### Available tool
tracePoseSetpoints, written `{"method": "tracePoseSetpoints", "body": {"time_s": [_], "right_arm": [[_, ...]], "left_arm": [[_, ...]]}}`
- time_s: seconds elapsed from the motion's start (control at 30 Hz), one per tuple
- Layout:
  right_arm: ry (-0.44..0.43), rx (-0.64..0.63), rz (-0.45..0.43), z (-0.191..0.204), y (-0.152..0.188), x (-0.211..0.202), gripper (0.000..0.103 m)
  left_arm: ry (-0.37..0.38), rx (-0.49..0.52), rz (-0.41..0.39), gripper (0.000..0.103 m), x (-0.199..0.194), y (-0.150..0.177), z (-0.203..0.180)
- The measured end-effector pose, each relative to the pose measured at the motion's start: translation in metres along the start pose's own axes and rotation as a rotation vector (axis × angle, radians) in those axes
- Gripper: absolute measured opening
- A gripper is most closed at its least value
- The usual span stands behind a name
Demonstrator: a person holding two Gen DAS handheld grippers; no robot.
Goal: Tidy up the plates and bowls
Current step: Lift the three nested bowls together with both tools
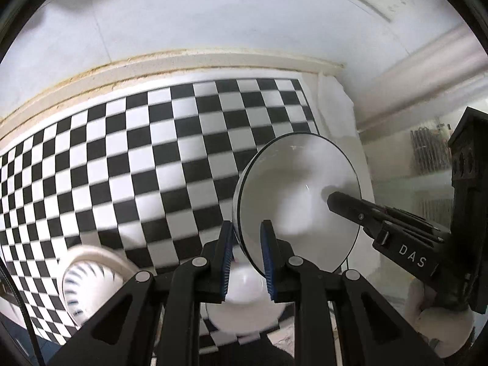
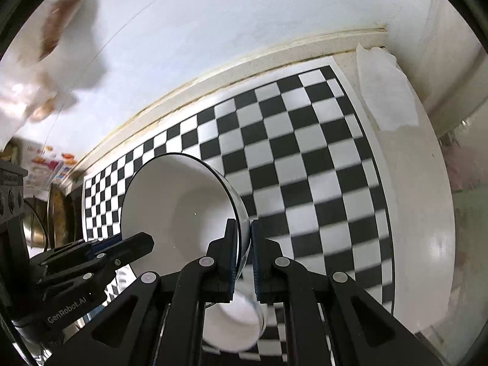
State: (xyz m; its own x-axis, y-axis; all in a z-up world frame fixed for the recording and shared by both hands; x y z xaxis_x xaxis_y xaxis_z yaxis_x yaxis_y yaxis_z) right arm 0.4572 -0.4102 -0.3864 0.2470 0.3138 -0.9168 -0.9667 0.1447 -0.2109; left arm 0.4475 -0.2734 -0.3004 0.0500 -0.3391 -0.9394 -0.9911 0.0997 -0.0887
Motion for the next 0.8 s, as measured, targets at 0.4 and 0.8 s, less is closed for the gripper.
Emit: {"method": "tracePoseSetpoints", "body": {"time_s": [0.4,0.8], "right_arm": [[-0.002,-0.016,0.096,0.012,0.115,0.017,0.01],[0.017,-0.014,0.15,0.006,0.141,0.049,0.01]], "left_arm": [[-0.01,-0.021,0.088,0.016,0.021,0.093,0.026],[-0.066,-0.03,0.134,0.016,0.05,0.111,0.038]]}}
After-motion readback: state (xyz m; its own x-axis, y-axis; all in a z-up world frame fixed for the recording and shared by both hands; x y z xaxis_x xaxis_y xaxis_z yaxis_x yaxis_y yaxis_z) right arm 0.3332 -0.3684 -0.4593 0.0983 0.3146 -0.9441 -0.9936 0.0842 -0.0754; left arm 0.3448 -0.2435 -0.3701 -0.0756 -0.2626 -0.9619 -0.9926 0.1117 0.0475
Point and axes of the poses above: each gripper's, at about its wrist camera, not at the fingertips, and x roughly the way its jaws point, z to its left, y to its underside, the point moved 10 cm from there along x, roughly the way its jaws point, and after that the axes turned 8 degrees about -x, right-handed, at the moved point
